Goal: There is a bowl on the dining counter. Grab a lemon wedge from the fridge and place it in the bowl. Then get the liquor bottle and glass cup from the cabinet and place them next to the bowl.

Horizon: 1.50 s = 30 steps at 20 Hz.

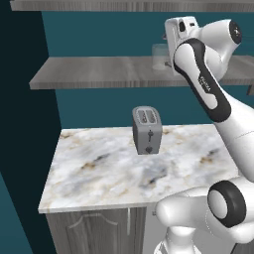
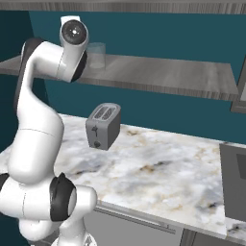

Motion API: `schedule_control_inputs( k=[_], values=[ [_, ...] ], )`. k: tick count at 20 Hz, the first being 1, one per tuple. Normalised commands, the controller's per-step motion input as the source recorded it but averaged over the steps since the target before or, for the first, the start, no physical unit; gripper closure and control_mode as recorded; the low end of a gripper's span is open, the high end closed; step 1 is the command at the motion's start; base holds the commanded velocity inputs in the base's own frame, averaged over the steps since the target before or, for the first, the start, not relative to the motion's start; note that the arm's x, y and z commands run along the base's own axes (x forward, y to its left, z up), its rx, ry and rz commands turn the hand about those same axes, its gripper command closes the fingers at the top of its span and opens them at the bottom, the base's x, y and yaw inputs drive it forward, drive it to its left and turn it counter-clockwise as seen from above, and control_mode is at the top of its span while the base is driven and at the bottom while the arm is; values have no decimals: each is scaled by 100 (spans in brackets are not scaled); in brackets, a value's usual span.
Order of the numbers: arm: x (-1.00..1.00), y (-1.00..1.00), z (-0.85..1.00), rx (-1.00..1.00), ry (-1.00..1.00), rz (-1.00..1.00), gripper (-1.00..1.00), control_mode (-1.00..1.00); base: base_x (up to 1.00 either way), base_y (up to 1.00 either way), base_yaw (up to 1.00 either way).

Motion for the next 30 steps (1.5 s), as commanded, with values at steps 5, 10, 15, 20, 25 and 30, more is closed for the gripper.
schedule_control_inputs(
  k=[5,10,15,20,25,30],
  values=[
    [30,-3,0,-3,0,-2,-100,-100,0,0,0],
    [20,-8,0,-2,0,-4,-100,-100,0,0,0],
    [19,-6,0,-1,0,-3,-100,-100,0,0,0],
    [24,-5,0,0,0,-2,-100,-100,0,0,0],
    [23,-6,0,0,1,-1,-100,-100,0,0,0],
    [23,-10,0,0,2,-1,-100,-100,0,0,0]
  ],
)
